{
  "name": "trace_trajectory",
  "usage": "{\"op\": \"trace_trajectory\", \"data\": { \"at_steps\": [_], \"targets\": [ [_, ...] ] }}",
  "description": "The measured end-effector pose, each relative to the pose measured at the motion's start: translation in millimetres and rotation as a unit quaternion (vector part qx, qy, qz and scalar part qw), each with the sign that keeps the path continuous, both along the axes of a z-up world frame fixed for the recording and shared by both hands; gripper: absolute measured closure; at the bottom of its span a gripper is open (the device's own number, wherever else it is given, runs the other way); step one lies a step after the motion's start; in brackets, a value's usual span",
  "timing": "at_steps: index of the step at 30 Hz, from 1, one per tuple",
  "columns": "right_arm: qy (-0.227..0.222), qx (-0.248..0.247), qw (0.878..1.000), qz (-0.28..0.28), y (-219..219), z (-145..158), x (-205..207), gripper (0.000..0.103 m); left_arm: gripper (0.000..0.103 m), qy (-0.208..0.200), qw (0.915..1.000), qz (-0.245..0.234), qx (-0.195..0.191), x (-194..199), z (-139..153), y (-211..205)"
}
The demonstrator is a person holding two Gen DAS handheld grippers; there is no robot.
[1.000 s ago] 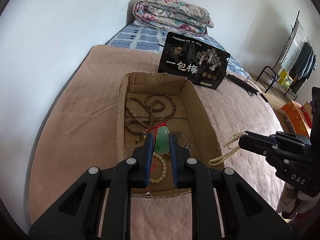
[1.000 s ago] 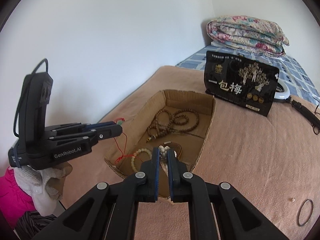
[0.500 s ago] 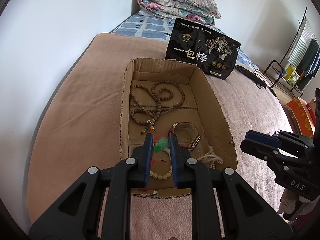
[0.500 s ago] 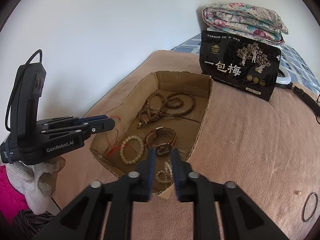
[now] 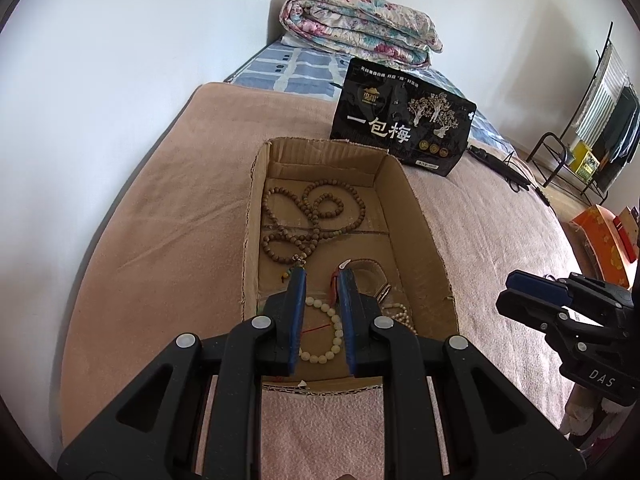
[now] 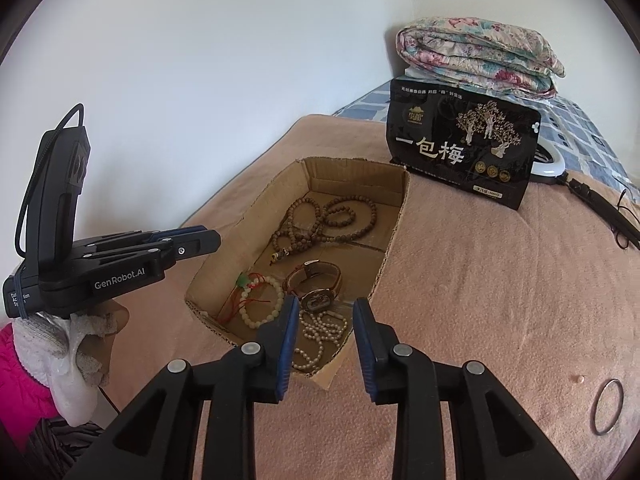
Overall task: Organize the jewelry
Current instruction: 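Withdraw both open grippers from the box toward the small pearl and bangle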
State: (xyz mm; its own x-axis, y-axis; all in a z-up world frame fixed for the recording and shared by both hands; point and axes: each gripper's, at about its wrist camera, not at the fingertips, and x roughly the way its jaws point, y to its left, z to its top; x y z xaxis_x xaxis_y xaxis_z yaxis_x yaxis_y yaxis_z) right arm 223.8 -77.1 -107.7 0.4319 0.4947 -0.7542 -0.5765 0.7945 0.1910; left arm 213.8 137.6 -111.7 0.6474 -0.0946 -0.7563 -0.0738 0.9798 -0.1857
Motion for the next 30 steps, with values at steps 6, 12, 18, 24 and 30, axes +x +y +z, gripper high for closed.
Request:
{"op": "trace_trajectory", "data": {
  "at_steps": [6, 12, 18, 24, 30],
  "targets": [
    [-0.014, 0.003, 1.0, -0.004, -7, 13, -7, 0.074, 0.088, -0.019, 0.9998, -0.003, 0.01, -8, 13, -10],
    [-0.025, 0.008, 1.0, -0.011, -22, 26, -17, 0.071, 0.088, -0.041, 0.999, -0.001, 0.018, -19, 29, -20],
    [-0.043, 0.01, 0.999, -0.033, -46, 40, -24, 0.065, 0.088, -0.058, 0.9978, -0.011, 0.028, -26, 41, -38],
    [-0.058, 0.006, 0.996, -0.06, -78, 49, -29, 0.055, 0.088, -0.072, 0.9961, -0.034, 0.037, -30, 51, -63],
    [-0.066, 0.002, 0.993, -0.097, -111, 56, -30, 0.038, 0.088, -0.077, 0.9947, -0.056, 0.038, -28, 56, -91]
  ]
}}
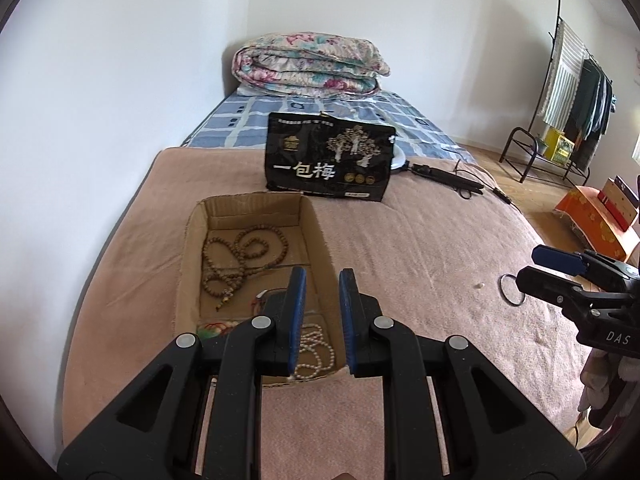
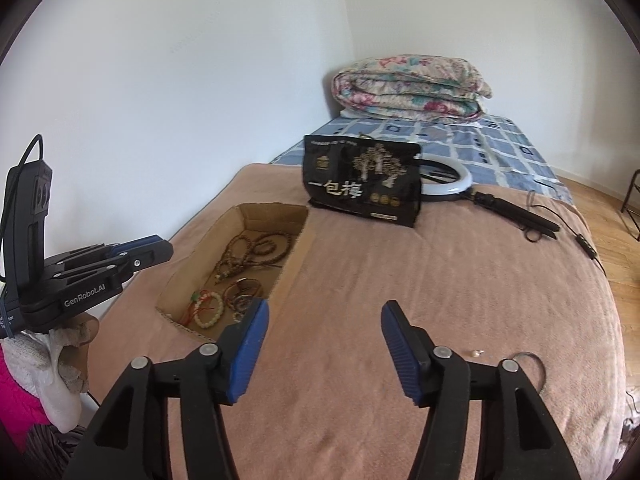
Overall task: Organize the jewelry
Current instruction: 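Withdraw both open grippers from the box toward the small pearl and bangle, then grasp the small pearl with the left gripper while the right grasps the blue bangle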
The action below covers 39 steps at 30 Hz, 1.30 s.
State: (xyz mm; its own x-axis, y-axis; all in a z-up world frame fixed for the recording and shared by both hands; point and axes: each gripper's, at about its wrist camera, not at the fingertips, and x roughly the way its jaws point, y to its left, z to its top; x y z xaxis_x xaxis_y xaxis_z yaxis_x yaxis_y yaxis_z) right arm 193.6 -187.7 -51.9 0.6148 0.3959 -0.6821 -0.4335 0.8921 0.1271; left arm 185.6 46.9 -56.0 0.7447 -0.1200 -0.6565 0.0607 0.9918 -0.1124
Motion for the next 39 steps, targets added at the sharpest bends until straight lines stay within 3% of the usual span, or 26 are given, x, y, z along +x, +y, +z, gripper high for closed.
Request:
{"op": "trace_trajectory", "data": {
  "at_steps": [5, 7, 8, 10, 16, 28, 39],
  "targets": [
    [-0.005, -0.004, 1.0, -0.027, -25, 5, 0, 0.028, 0.086, 0.001, 0.9998, -0.018, 0.005, 3, 1, -22],
    [-0.007, -0.006, 0.999, -0.037, -36, 7, -1, 0.027, 0.065, -0.001, 0.9996, -0.026, 0.003, 4, 2, -31],
    [-0.007, -0.007, 0.999, -0.043, -42, 7, -1, 0.022, 0.062, -0.003, 0.9996, -0.029, 0.002, 5, 2, -34],
    [-0.011, -0.01, 0.998, -0.056, -52, 9, -2, 0.014, 0.061, -0.004, 0.9993, -0.036, 0.0, 7, 3, -42],
    [-0.021, -0.015, 0.995, -0.095, -90, 15, -5, 0.006, 0.061, 0.003, 0.998, -0.063, -0.004, 15, 0, -69],
    [0.003, -0.006, 0.987, -0.158, -164, 3, -4, 0.006, 0.061, 0.025, 0.993, -0.113, -0.021, 36, -17, -127],
    [0.033, -0.04, 0.981, -0.185, -213, -34, 13, 0.006, 0.061, 0.06, 0.9846, -0.162, -0.03, 63, -50, -181]
  ]
}}
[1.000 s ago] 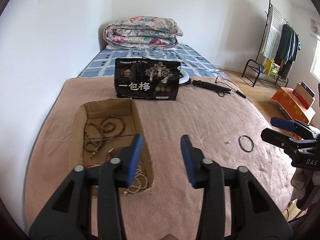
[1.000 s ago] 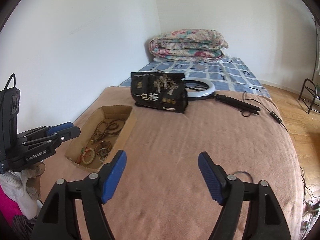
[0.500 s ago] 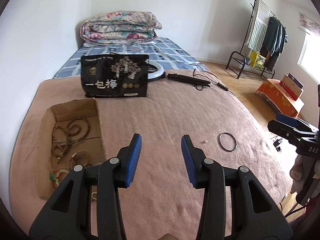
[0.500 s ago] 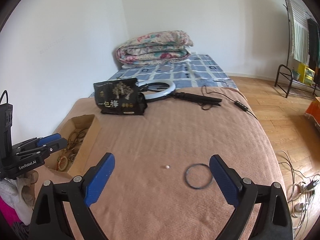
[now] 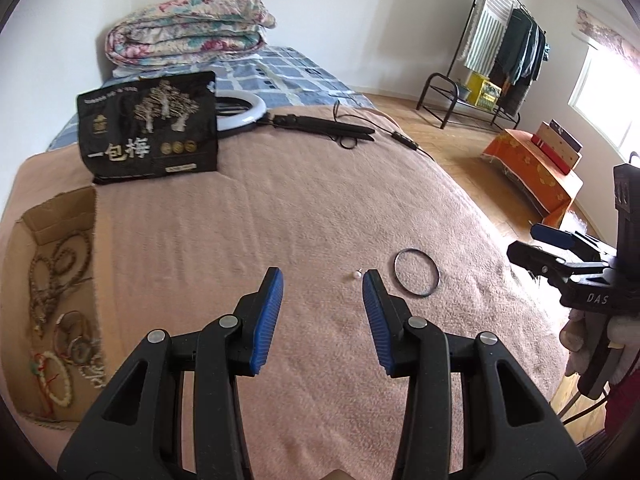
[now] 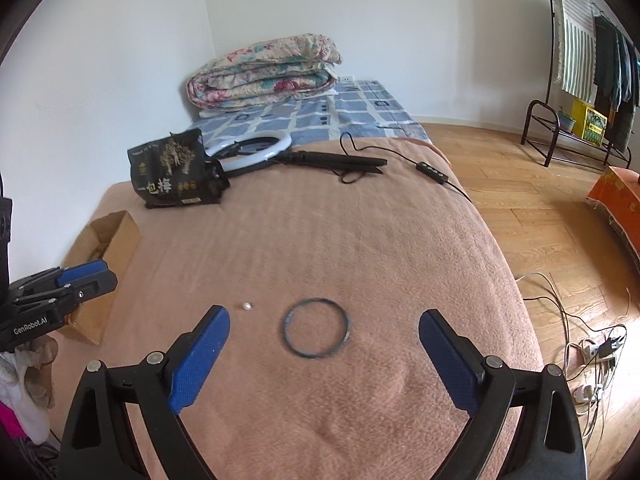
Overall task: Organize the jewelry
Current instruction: 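Grasp the small pearl with the left gripper while the right grasps the blue bangle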
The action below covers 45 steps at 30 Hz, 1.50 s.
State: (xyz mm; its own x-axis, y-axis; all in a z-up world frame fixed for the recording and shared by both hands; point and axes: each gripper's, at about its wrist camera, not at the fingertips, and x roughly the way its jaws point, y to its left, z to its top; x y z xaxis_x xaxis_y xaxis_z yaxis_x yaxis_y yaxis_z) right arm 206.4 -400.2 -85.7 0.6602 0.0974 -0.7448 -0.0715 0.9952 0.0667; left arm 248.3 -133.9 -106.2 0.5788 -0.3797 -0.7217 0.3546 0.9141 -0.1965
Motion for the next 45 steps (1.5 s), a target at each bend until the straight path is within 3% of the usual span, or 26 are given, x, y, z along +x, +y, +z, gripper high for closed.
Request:
{"op": "trace_trajectory", "data": {
  "at_steps": [7, 17, 19, 21, 26, 28, 41, 45],
  "targets": [
    [0.016, -0.034, 0.998, 0.045, 2, -31, 10, 0.006, 0.061, 0.022, 0.9993, -0.028, 0.007, 18, -28, -30],
    [0.027, -0.051, 0.994, 0.096, 9, -68, 25, 0.006, 0.061, 0.035, 0.9952, -0.075, 0.051, 37, -70, -65],
    [0.033, -0.048, 0.993, 0.1, 6, -75, 28, 0.006, 0.068, 0.038, 0.9941, -0.085, 0.056, 40, -77, -71],
    [0.035, -0.045, 0.992, 0.108, 5, -80, 30, 0.006, 0.069, 0.041, 0.9932, -0.091, 0.06, 43, -83, -75],
    [0.036, -0.049, 0.991, 0.122, 6, -88, 35, 0.006, 0.069, 0.043, 0.992, -0.101, 0.063, 50, -91, -84],
    [0.038, -0.05, 0.99, 0.124, 5, -91, 37, 0.006, 0.076, 0.043, 0.9915, -0.102, 0.067, 52, -95, -87],
    [0.044, -0.066, 0.987, 0.141, 16, -103, 48, 0.006, 0.077, 0.047, 0.9913, -0.1, 0.071, 63, -109, -90],
    [0.049, -0.074, 0.985, 0.146, 23, -108, 52, 0.006, 0.09, 0.046, 0.991, -0.102, 0.074, 63, -110, -92]
  ]
}}
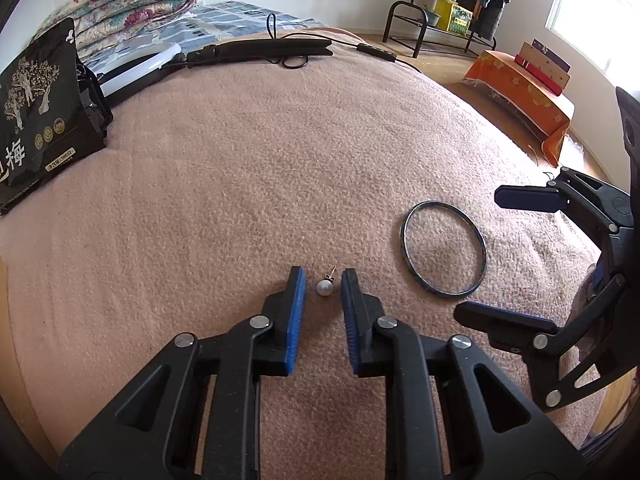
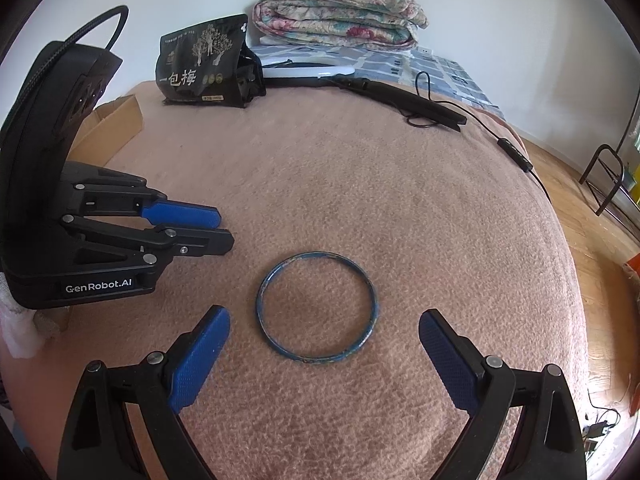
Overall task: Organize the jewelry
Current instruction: 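Grasp the small pearl with the left gripper while the right grasps the blue bangle, then carry the pearl with the left gripper while the right carries the bangle over the box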
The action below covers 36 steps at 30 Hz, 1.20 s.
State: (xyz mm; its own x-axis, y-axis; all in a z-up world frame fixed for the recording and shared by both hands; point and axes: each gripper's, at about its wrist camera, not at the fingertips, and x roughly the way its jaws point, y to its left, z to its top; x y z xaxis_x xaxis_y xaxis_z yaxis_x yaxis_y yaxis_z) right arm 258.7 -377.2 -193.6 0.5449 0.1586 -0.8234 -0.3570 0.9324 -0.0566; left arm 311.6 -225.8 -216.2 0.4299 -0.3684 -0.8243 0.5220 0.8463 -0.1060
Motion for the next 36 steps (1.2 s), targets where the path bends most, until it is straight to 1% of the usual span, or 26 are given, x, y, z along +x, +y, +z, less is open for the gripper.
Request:
{"op": "trace_trajectory", "data": {
  "at_steps": [1, 2, 7, 8, 12, 14, 16, 21, 26, 36],
  "targets": [
    [0.001, -0.006, 1.0, 0.0, 2, -1, 1, 0.006, 0.095, 0.0, 1.0, 0.0, 0.001, 1, 0, 0],
    [0.002, -0.011, 1.0, 0.0, 3, -3, 2, 0.006, 0.096, 0.0, 1.0, 0.0, 0.002, 0, 0, 0],
    [0.016, -0.029, 0.999, -0.008, 3, -13, 8, 0.007, 0.097, -0.002, 1.0, 0.002, 0.002, 1, 0, 0],
    [0.019, -0.028, 0.999, -0.011, 2, -15, 9, 0.01, 0.097, -0.002, 1.0, 0.003, 0.002, 0, 0, 1],
    [0.025, -0.02, 0.999, -0.012, 2, -18, 11, 0.015, 0.097, -0.003, 1.0, 0.007, 0.003, 0, 1, 4],
    [0.028, -0.015, 0.999, -0.006, 3, -18, 12, 0.024, 0.097, -0.003, 0.9999, 0.011, 0.001, 0, 2, 6],
    [0.028, -0.008, 1.0, -0.006, 4, -17, 12, 0.03, 0.097, -0.003, 0.9999, 0.016, 0.0, 1, 3, 9],
    [0.029, 0.003, 1.0, -0.012, 1, -15, 12, 0.03, 0.097, -0.003, 0.9995, 0.029, -0.008, 4, 8, 17],
    [0.02, 0.001, 1.0, -0.014, 3, -7, 8, 0.03, 0.097, -0.01, 0.9991, 0.039, -0.015, 4, 17, 25],
    [-0.002, 0.003, 1.0, -0.007, 14, 25, -10, 0.03, 0.097, -0.031, 0.9974, 0.056, -0.035, -7, 47, 44]
  ]
}}
